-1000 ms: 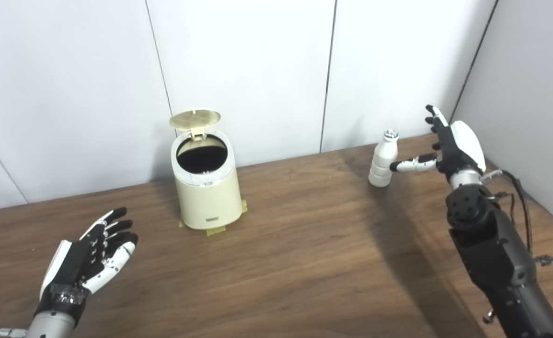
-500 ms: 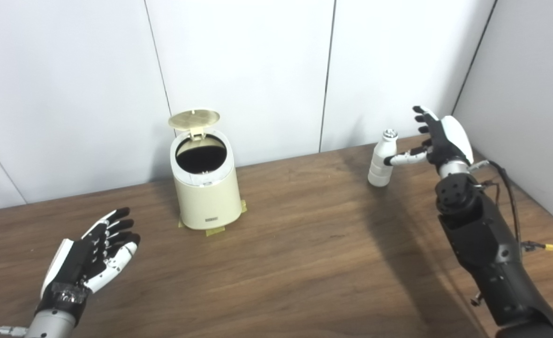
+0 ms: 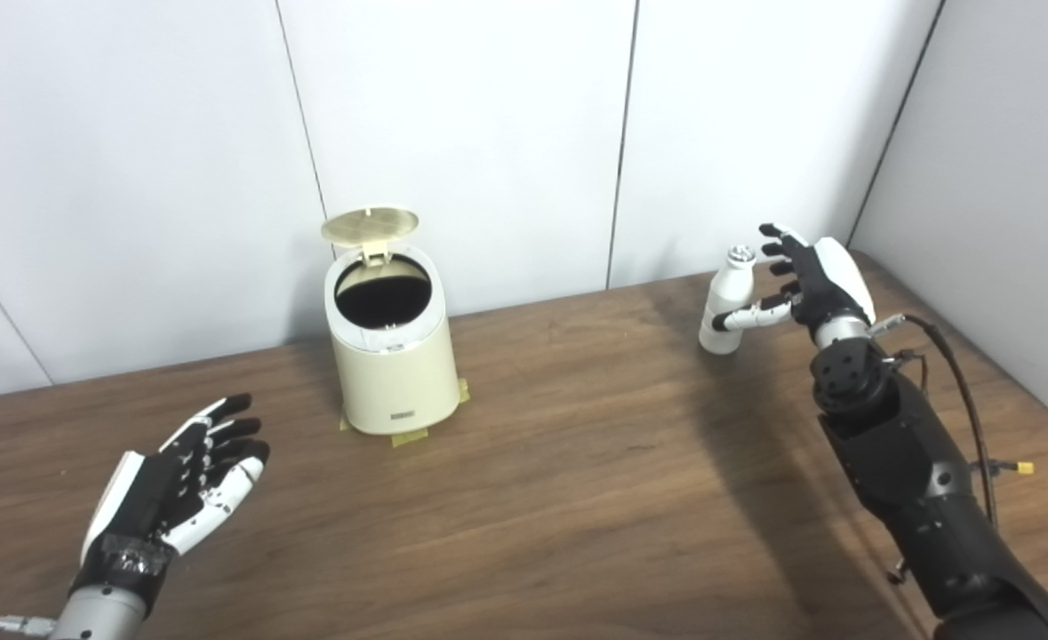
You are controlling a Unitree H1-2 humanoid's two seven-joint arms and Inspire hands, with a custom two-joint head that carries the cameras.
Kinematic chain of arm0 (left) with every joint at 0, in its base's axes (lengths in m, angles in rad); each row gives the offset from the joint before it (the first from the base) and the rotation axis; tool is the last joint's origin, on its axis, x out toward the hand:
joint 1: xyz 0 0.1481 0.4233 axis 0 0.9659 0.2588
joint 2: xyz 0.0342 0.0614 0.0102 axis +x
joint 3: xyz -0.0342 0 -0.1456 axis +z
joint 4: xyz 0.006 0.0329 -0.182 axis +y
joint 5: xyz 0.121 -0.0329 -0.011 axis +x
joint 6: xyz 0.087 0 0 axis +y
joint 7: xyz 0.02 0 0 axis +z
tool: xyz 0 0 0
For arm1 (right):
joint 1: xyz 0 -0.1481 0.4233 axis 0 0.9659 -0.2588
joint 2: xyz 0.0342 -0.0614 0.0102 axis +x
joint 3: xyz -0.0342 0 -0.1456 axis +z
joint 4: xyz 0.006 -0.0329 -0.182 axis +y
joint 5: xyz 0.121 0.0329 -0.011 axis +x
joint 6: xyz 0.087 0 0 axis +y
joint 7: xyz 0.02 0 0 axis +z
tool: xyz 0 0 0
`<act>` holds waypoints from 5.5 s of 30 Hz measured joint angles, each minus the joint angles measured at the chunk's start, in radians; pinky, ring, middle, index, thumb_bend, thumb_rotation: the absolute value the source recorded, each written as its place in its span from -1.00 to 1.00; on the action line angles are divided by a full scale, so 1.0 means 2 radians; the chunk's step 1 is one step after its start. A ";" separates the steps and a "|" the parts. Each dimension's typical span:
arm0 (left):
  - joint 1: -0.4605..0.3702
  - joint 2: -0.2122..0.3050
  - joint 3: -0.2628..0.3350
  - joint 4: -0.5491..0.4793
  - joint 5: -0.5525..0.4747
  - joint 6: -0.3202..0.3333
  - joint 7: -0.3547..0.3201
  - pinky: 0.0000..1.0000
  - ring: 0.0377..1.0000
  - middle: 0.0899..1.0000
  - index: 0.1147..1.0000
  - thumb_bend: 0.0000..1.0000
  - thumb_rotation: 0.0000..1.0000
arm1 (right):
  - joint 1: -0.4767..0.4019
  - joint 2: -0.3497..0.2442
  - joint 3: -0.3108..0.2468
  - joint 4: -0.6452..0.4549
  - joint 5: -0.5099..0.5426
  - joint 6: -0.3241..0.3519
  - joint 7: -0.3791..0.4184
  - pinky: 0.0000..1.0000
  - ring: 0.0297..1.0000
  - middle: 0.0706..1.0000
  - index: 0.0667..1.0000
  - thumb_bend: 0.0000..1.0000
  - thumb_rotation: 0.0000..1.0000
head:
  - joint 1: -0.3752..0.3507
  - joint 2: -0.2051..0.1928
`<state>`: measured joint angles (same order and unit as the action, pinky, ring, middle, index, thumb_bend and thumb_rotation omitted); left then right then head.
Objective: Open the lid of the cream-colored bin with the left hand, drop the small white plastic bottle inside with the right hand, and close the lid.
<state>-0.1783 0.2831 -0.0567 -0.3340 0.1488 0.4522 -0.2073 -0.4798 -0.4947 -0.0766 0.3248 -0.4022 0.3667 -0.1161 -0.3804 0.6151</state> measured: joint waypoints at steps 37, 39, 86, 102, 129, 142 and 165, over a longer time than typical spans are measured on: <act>0.003 0.000 0.000 -0.001 0.003 -0.001 0.000 0.68 0.65 0.64 0.84 -0.09 -0.26 | 0.001 0.011 0.021 0.034 -0.001 -0.043 -0.026 0.06 0.17 0.25 0.30 0.53 -1.00 | 0.000 0.008; 0.003 0.000 0.000 -0.001 0.003 -0.001 0.000 0.67 0.65 0.64 0.83 -0.07 -0.24 | 0.001 0.011 0.021 0.042 -0.001 -0.049 -0.032 0.01 0.12 0.20 0.27 0.52 -1.00 | 0.001 0.008; 0.014 -0.014 -0.010 0.002 0.010 -0.005 0.006 0.49 0.57 0.62 0.77 -0.04 -0.27 | -0.022 0.074 0.056 -0.186 -0.029 -0.063 -0.007 -0.12 -0.13 -0.09 -0.10 0.04 -1.00 | 0.047 0.010; 0.020 -0.031 -0.021 0.020 0.024 -0.033 0.019 0.43 0.54 0.61 0.76 0.05 -0.16 | -0.099 0.141 0.114 -0.204 -0.048 -0.073 0.037 -0.17 -0.16 -0.08 -0.11 0.04 -1.00 | 0.120 -0.001; 0.037 -0.063 -0.026 0.017 0.048 -0.041 0.029 0.42 0.53 0.60 0.75 0.11 -0.05 | -0.113 0.196 0.124 -0.053 -0.046 -0.179 0.010 -0.16 -0.14 -0.06 -0.13 0.04 -1.00 | 0.190 -0.006; 0.045 -0.065 -0.025 0.007 0.050 -0.041 0.029 0.44 0.54 0.61 0.76 0.08 -0.05 | -0.123 0.224 0.110 0.022 -0.043 -0.203 -0.062 -0.29 -0.13 -0.05 -0.11 0.00 -1.00 | 0.193 -0.002; 0.053 -0.076 -0.025 0.003 0.053 -0.041 0.040 0.41 0.53 0.61 0.75 0.09 -0.06 | -0.128 0.216 0.111 0.037 -0.029 -0.208 -0.062 -0.25 -0.14 -0.07 -0.03 0.01 -1.00 | 0.193 0.011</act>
<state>-0.0731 0.1317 -0.1063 -0.3286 0.2549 0.3709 -0.1272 -0.7366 -0.0631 0.1455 0.3985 -0.4608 -0.0502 -0.2409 0.0061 0.6366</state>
